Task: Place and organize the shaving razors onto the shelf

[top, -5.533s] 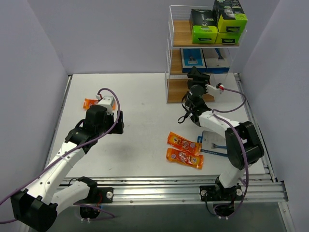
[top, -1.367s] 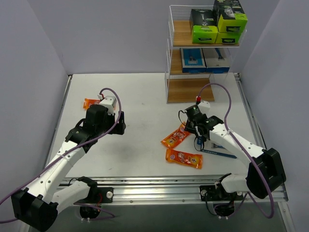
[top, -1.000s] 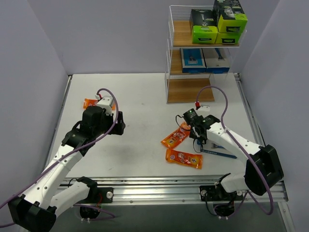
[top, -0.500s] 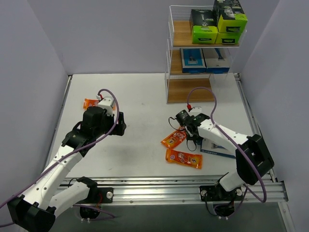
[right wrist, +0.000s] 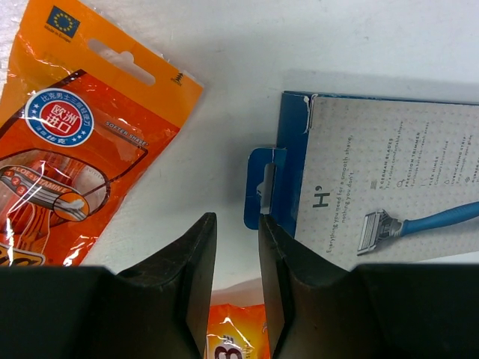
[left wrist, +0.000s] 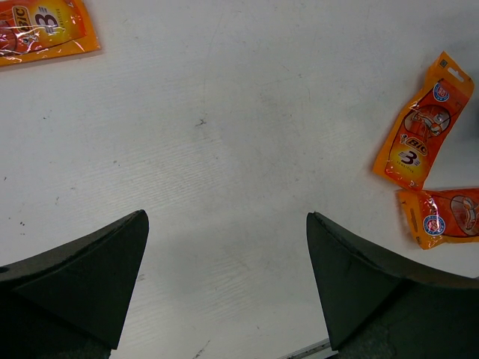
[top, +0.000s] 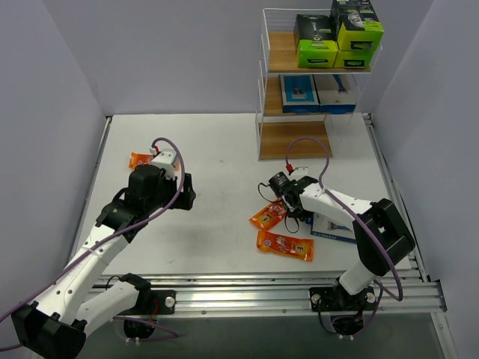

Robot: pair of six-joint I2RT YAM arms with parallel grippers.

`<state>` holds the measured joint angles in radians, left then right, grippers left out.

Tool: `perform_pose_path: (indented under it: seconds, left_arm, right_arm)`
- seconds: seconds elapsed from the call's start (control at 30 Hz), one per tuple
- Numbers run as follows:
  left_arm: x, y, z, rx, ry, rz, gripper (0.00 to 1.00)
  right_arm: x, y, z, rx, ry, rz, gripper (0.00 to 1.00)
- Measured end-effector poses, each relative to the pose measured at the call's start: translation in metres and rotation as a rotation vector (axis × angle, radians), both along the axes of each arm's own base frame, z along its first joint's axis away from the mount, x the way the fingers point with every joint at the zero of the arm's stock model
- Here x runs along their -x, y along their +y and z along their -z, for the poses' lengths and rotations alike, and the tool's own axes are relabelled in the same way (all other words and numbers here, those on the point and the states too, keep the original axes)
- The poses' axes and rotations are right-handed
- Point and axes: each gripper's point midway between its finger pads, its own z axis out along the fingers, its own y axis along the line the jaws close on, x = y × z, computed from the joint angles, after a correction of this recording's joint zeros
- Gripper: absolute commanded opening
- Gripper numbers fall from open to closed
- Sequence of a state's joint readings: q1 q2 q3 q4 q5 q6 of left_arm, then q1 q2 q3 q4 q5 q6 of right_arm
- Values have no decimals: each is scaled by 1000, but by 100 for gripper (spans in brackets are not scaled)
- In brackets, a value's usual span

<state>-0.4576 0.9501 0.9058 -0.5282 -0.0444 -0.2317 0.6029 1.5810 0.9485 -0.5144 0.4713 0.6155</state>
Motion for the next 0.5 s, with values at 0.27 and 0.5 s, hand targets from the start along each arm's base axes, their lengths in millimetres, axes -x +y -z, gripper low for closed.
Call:
perform_pose_path:
  seconds: [0.27,0.5]
  left_arm:
    - [0,0,0,0,0,0,95]
    - [1,-2,0,0,0,6,95]
  right_arm:
    - [-1,-3,10,19,19,0,25]
    - [-1,-6,14,39,25,7,30]
